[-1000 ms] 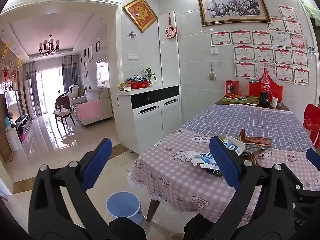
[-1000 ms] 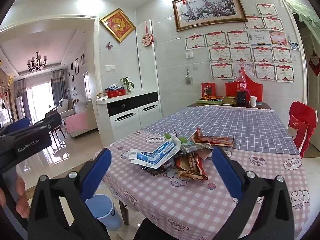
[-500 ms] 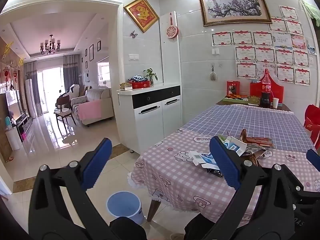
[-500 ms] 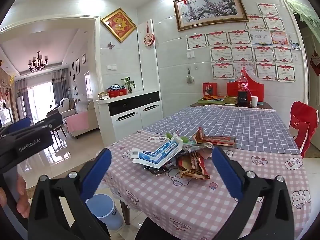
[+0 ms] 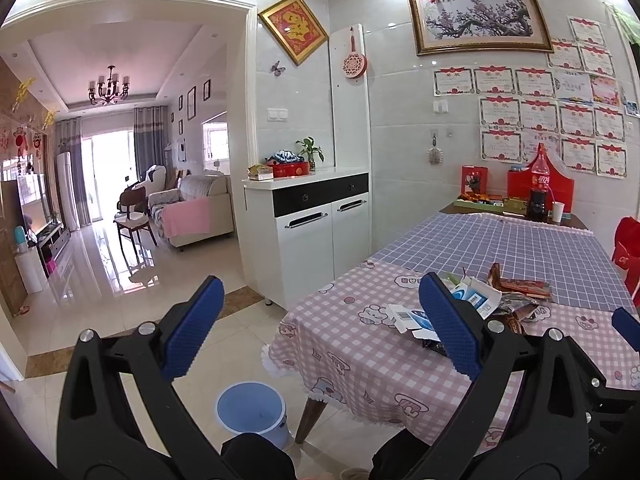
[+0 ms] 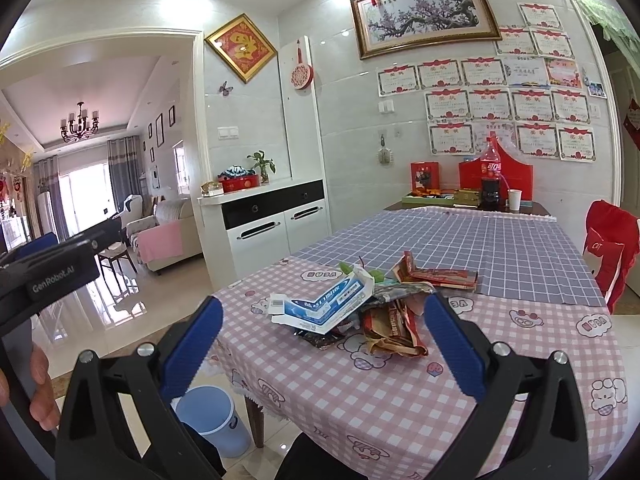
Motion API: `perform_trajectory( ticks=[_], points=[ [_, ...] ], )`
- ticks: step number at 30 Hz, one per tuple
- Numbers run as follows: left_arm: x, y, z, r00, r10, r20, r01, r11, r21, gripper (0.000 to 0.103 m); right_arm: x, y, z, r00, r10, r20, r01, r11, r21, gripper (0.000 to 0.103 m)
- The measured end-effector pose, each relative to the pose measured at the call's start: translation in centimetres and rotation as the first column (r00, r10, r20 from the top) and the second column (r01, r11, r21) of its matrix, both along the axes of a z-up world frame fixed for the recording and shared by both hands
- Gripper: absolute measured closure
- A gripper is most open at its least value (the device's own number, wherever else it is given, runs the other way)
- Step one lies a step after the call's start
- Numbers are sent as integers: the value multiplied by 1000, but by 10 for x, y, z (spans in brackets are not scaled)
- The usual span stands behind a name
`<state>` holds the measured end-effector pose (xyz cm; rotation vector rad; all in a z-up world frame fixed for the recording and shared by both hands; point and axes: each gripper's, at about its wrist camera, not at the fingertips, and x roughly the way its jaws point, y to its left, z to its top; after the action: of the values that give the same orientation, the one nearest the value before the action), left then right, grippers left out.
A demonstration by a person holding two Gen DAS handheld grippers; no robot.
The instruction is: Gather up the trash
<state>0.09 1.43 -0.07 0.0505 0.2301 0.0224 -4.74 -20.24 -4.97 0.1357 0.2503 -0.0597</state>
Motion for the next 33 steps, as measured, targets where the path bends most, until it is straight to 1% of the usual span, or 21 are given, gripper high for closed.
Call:
perform_trajectory(
  ticks=[15, 33],
  points=[
    [2, 10, 1, 1000, 20, -1, -20, 1000, -18, 7, 4, 15, 2, 1000, 29, 10, -29, 1000, -12, 4],
    [3, 18, -4, 999, 37, -5, -38, 999, -20, 7, 11, 27, 3, 998, 67, 13, -66, 998, -16, 4]
  ],
)
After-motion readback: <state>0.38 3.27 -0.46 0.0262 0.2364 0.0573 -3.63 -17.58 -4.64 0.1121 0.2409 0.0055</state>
